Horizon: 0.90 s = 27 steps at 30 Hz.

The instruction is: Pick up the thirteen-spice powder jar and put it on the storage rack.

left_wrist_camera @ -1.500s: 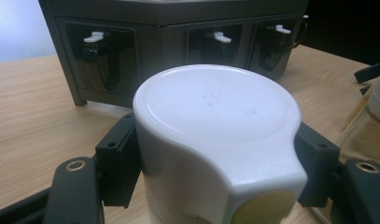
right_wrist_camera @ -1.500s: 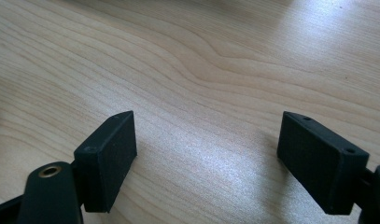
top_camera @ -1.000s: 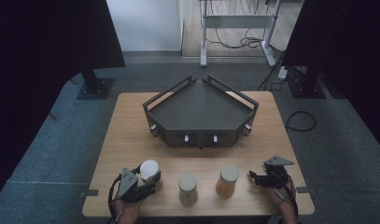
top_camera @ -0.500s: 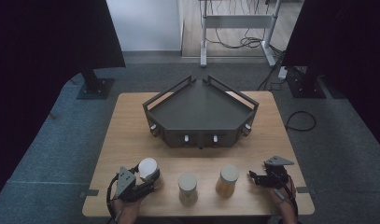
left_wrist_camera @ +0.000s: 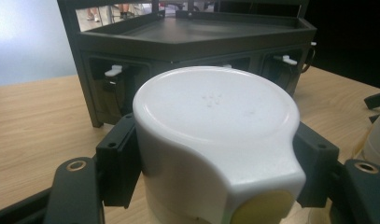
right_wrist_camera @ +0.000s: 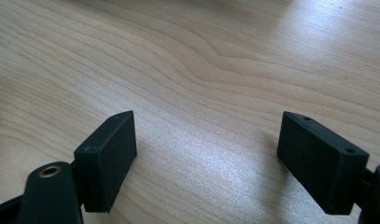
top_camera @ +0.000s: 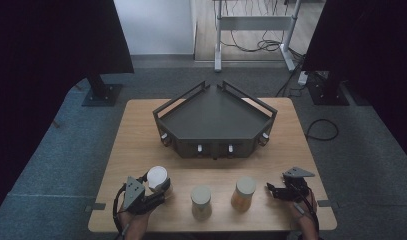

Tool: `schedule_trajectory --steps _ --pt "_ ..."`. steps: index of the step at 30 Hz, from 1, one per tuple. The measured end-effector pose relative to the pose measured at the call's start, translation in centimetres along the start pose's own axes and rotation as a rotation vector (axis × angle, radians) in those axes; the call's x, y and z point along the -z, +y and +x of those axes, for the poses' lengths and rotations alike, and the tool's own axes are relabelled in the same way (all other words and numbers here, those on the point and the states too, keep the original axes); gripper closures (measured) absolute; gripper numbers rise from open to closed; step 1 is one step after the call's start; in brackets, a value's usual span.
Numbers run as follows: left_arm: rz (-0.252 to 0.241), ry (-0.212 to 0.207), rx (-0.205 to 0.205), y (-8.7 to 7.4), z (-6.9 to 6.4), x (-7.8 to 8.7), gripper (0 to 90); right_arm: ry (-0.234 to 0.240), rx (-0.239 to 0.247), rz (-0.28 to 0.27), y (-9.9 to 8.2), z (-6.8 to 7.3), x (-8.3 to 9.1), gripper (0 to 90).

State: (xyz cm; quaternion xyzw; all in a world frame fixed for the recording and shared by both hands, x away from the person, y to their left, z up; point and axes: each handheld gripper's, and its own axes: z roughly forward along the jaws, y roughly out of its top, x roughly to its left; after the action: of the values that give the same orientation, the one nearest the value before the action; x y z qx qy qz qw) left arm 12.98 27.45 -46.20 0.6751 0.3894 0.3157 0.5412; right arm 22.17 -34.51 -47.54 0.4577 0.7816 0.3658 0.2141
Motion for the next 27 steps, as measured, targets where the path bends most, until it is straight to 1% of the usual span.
schedule_trajectory --steps 6,15,27 --pt "-0.006 0.003 0.001 0.7 0.1 0.0 30.2 -0.001 0.0 0.0 0.0 0.0 0.0 19.2" --pt "-0.013 -0.007 -0.004 1.6 0.3 -0.2 30.2 -0.001 0.0 0.0 0.0 0.0 0.0 19.2" --pt "-0.026 -0.02 -0.04 3.5 0.6 -0.7 30.2 -0.001 0.0 0.0 0.0 0.0 0.0 19.2"
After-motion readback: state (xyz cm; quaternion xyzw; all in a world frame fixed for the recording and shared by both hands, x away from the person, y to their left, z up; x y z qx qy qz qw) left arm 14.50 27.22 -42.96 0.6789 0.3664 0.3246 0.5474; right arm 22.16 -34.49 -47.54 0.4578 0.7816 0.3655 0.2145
